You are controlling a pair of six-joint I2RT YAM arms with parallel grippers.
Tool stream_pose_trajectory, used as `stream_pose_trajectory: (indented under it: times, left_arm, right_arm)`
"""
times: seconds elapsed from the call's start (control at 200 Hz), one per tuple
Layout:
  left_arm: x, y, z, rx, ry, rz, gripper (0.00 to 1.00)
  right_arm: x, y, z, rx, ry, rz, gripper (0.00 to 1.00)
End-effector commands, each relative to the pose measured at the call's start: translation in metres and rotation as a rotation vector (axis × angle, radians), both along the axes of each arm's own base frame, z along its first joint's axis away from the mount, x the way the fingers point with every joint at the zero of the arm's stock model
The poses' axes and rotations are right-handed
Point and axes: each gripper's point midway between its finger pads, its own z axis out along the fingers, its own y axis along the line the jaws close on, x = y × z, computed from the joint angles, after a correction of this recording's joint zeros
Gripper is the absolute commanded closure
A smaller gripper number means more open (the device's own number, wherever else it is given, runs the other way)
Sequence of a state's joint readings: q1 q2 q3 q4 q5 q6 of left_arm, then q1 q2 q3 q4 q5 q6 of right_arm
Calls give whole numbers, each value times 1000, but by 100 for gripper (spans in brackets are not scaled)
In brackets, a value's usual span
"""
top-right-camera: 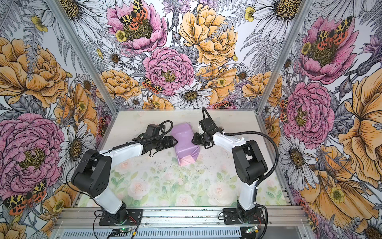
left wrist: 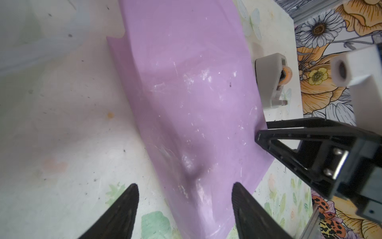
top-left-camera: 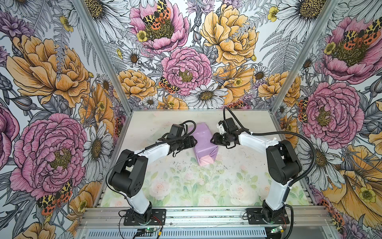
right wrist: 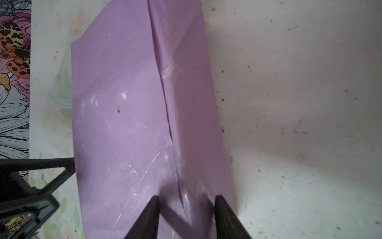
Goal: Wrap the gift box in paper
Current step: 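Lower both grippers onto opposite long sides of the wrapped box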
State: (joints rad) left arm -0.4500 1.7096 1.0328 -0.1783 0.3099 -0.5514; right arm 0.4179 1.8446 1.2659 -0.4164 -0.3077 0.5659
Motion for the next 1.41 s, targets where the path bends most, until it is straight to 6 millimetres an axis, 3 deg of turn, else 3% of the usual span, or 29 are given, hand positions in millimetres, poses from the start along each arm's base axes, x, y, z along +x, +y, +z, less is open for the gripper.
stream_pose_trajectory:
  times: [0.0, 0.155, 0.17, 0.21, 0.425, 0.545, 0.56, 0.67, 0.816, 0.941, 1.171, 1.401]
  left_arm:
    - [13, -24, 17, -47, -63, -60, 28]
    - [25, -44, 24, -49, -106, -116, 28]
    - [27, -45, 12, -40, -84, -118, 28]
    - [30, -50, 10, -40, -87, -130, 28]
    - [43, -52, 15, -15, -121, -167, 28]
    - [41, -32, 26, 15, -154, -124, 28]
    - [40, -27, 37, 10, -177, -112, 28]
    - [25, 3, 45, 35, -207, -52, 30]
    - [-8, 43, 24, 83, -170, 19, 44]
    - [-36, 55, -5, 94, -118, 31, 55]
    - [-52, 32, -35, 85, -83, -24, 78]
    - [-59, -9, -45, 41, -72, -124, 87]
  right_arm:
    - [-14, -10, 0, -14, 38, -66, 58]
    - [-31, -15, 6, -15, 49, -129, 59]
    - [-33, -15, 6, -15, 51, -134, 58]
    - [-37, -15, 6, -13, 55, -144, 56]
    - [-45, -28, 20, -8, 28, -195, 46]
    - [-39, -36, 23, -23, 14, -201, 44]
    - [-38, -37, 22, -28, 15, -198, 44]
    - [-29, -28, 20, -26, 19, -150, 45]
    - [-22, -20, 9, -33, 36, -112, 47]
    - [-22, -20, -2, -50, 58, -108, 53]
    - [-30, -24, -13, -76, 76, -109, 59]
    - [-32, -25, -17, -89, 80, -112, 60]
